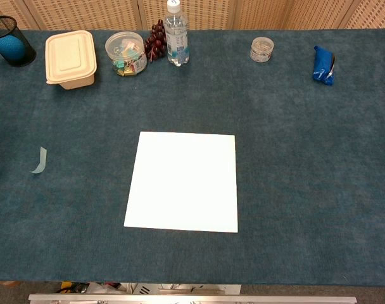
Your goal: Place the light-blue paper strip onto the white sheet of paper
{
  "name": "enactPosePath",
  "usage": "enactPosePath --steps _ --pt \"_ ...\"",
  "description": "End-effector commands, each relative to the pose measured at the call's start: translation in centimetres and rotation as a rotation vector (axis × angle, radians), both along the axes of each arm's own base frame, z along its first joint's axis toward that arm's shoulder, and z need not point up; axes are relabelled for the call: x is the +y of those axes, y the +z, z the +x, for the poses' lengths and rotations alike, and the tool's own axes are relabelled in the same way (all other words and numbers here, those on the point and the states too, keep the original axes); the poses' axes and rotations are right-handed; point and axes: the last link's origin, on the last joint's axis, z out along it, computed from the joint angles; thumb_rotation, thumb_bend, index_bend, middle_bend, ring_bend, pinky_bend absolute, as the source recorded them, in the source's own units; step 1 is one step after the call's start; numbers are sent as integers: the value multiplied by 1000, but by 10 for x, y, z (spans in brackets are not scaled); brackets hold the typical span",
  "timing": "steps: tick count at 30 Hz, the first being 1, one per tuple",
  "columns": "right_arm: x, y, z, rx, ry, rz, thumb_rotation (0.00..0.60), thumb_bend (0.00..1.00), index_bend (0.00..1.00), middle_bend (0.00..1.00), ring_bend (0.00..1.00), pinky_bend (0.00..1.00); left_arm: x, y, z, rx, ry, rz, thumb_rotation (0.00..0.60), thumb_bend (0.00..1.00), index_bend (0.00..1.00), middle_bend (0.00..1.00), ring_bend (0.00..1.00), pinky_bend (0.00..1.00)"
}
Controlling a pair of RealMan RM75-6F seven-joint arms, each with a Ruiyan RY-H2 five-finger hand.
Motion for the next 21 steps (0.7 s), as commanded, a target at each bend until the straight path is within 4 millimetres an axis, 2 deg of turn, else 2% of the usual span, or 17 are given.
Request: enactPosePath --steps 1,8,16,21 --pt "0 0 0 0 1 0 600 173 484 520 471 488 0 0 0 1 0 -1 600 252 233 235 273 412" --pt "-10 5 6 14 25 -5 600 172 484 520 472 488 13 0 -4 -4 -23 -43 600 252 233 256 302 421" --pt "-18 7 14 22 49 0 600 173 484 520 472 488 46 -5 -2 12 -105 -183 600 252 233 387 496 608" --pt "-18 7 21 28 62 4 600 172 484 520 472 488 71 -16 1 1 -152 -279 600 252 244 637 688 788"
